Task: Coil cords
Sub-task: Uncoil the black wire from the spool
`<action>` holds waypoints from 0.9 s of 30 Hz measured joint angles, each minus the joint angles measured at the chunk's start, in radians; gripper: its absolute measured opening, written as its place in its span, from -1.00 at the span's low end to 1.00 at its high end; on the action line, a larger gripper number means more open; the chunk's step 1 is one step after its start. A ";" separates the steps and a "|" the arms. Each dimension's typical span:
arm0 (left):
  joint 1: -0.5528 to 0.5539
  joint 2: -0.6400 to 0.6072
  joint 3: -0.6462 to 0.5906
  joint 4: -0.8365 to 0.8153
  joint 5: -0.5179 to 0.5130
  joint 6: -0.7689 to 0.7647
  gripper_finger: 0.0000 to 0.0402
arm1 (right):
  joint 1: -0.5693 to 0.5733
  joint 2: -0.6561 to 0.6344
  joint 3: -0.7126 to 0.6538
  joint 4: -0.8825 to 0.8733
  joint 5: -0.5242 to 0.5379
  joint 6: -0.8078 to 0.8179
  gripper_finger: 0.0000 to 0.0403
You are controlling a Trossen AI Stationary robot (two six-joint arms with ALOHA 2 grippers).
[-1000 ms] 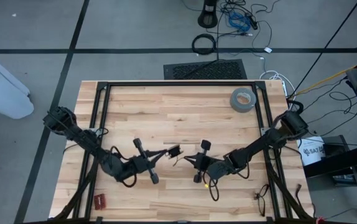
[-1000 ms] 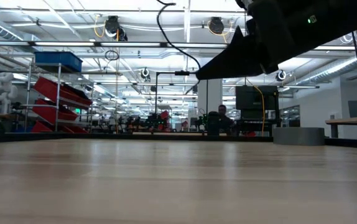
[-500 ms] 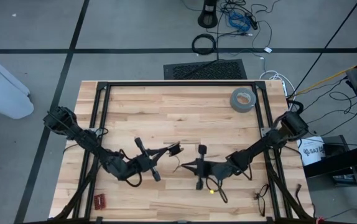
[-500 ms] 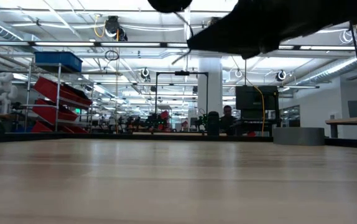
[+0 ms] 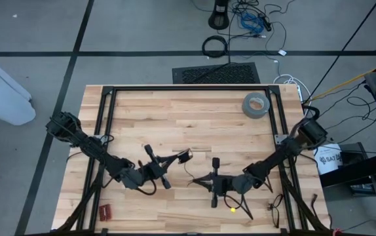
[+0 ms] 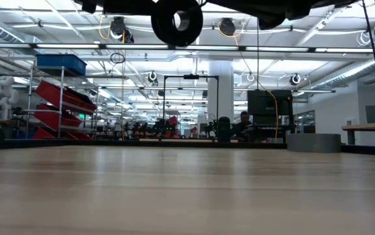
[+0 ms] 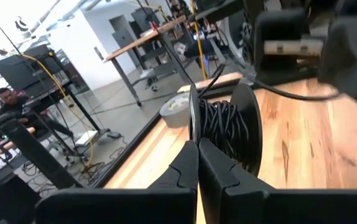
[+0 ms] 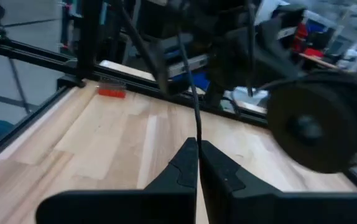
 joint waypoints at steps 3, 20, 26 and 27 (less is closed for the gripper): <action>-0.004 0.000 0.000 -0.010 0.002 -0.015 -1.00 | 0.018 -0.024 0.000 -0.026 0.120 -0.001 -1.00; -0.086 -0.038 0.000 0.171 -0.020 0.173 -1.00 | 0.020 -0.051 0.000 -0.389 0.403 0.231 -1.00; -0.123 -0.129 0.000 0.170 -0.089 0.256 -1.00 | 0.014 -0.051 0.000 -0.435 0.399 0.286 -1.00; -0.126 -0.145 0.000 0.171 -0.091 0.262 -1.00 | 0.014 -0.051 0.000 -0.437 0.399 0.291 -1.00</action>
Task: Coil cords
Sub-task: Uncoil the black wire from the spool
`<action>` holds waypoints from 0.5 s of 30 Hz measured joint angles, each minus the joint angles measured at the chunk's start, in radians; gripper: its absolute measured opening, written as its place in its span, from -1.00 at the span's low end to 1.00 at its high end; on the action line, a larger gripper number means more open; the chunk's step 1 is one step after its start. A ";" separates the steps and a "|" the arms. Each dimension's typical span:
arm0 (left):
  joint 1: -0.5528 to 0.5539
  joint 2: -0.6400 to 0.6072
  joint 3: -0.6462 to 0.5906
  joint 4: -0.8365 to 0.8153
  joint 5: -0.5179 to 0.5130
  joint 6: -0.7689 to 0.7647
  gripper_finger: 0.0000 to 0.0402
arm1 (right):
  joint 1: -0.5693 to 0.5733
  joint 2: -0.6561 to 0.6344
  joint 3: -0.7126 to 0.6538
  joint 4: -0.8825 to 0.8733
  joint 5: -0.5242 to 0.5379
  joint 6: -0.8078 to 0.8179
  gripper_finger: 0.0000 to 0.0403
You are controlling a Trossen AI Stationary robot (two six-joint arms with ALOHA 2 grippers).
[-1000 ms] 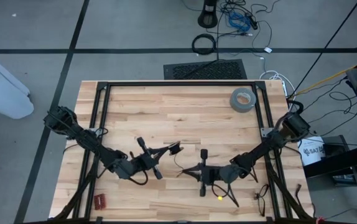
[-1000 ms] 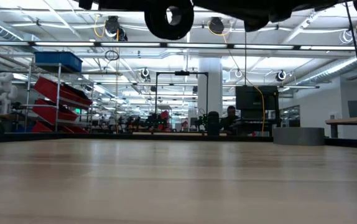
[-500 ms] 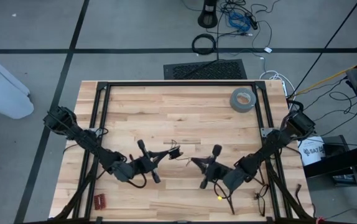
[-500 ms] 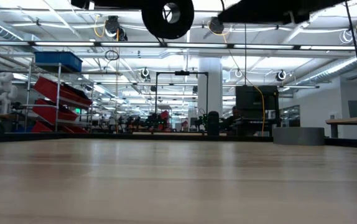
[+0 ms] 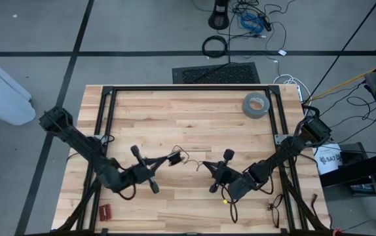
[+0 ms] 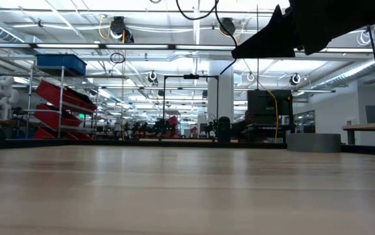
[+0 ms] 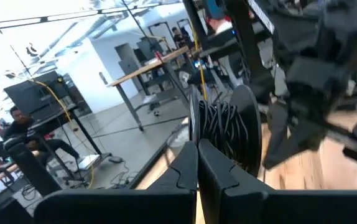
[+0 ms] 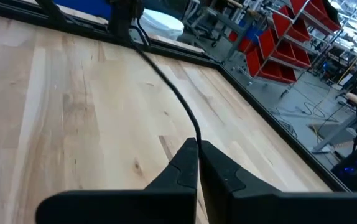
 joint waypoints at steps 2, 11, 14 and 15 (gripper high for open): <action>-0.009 -0.032 0.000 0.000 -0.001 0.013 -1.00 | 0.000 0.000 0.000 0.000 0.000 0.005 -1.00; -0.025 -0.156 0.000 0.034 0.063 0.013 -1.00 | -0.027 0.000 0.000 -0.001 -0.088 0.059 -1.00; -0.019 -0.185 0.000 0.076 0.112 0.013 -1.00 | -0.042 0.000 0.000 -0.007 -0.142 0.083 -1.00; -0.017 -0.193 0.000 0.087 0.138 0.012 -1.00 | -0.046 0.000 0.000 -0.008 -0.157 0.088 -1.00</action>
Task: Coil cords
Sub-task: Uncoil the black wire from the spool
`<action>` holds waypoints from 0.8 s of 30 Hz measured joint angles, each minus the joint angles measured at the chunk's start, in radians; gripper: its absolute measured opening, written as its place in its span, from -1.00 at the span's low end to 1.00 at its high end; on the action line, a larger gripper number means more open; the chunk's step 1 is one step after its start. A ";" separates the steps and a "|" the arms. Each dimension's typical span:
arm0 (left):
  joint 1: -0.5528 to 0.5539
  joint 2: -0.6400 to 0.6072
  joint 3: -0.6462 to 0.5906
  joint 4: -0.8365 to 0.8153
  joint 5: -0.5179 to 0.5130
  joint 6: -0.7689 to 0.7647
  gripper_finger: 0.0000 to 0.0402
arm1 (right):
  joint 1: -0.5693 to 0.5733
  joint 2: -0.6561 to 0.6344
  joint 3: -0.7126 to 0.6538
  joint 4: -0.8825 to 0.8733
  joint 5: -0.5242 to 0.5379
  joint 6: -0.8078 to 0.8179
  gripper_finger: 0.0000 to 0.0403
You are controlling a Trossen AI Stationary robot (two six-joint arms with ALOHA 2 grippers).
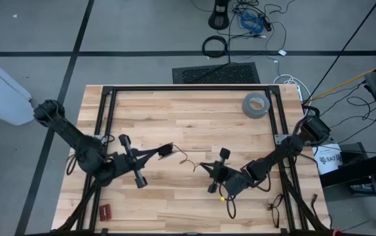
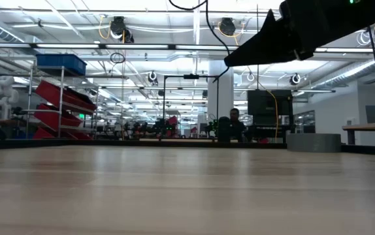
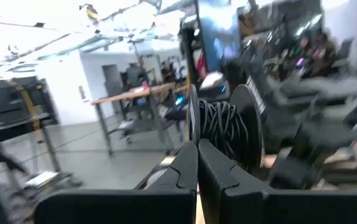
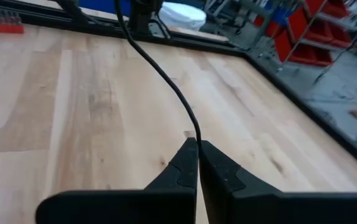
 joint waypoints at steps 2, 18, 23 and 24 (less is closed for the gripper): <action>0.006 -0.013 0.000 0.025 0.049 0.000 -1.00 | -0.006 0.000 0.000 -0.007 -0.026 0.015 -1.00; 0.036 -0.018 0.000 0.061 0.136 0.000 -1.00 | -0.010 0.000 0.000 -0.043 -0.081 0.043 -1.00; 0.016 -0.024 0.000 0.065 0.138 0.000 -1.00 | -0.010 0.000 0.000 -0.075 -0.081 0.053 -1.00; 0.012 -0.026 0.000 0.064 0.140 0.000 -1.00 | -0.010 0.000 0.000 -0.081 -0.081 0.058 -1.00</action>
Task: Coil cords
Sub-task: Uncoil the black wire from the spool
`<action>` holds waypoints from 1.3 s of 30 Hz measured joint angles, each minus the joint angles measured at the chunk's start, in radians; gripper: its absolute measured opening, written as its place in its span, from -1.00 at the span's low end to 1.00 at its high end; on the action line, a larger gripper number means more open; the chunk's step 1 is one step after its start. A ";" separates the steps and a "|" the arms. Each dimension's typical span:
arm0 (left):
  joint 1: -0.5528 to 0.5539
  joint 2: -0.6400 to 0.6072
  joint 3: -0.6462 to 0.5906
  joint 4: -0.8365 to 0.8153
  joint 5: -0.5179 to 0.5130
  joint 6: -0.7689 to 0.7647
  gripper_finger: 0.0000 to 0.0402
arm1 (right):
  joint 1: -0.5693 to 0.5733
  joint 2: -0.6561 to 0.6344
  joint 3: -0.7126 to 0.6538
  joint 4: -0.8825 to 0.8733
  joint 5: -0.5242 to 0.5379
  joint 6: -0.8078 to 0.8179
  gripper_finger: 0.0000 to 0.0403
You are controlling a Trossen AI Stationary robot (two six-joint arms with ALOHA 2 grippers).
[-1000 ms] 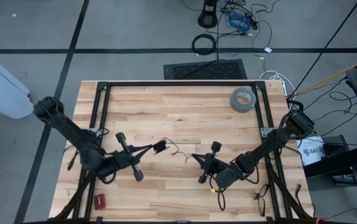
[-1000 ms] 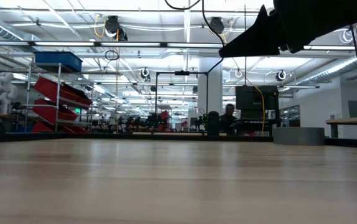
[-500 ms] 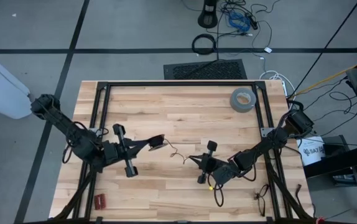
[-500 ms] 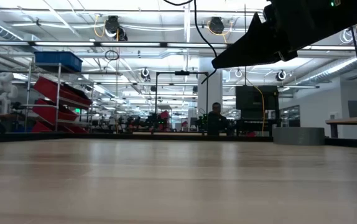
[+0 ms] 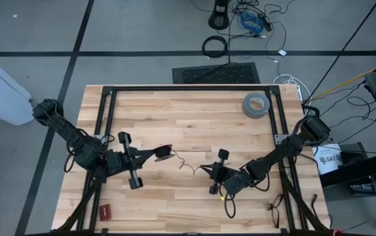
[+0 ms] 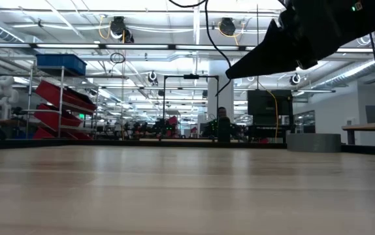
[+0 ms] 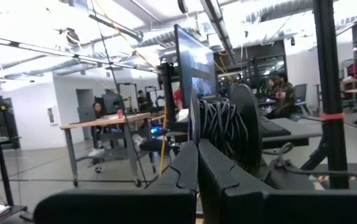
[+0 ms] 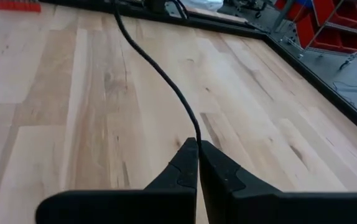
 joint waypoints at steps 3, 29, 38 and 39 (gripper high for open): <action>-0.016 -0.009 0.000 -0.004 0.002 0.001 -1.00 | -0.002 0.000 0.000 -0.014 -0.006 0.016 -1.00; -0.132 -0.054 0.000 -0.007 -0.005 0.063 -1.00 | -0.066 0.001 0.000 -0.182 -0.212 0.148 -1.00; -0.135 -0.056 0.000 -0.007 -0.009 0.063 -1.00 | -0.074 0.001 0.000 -0.229 -0.231 0.190 -1.00; -0.135 -0.056 0.000 -0.008 -0.010 0.063 -1.00 | -0.074 0.001 0.000 -0.228 -0.230 0.192 -1.00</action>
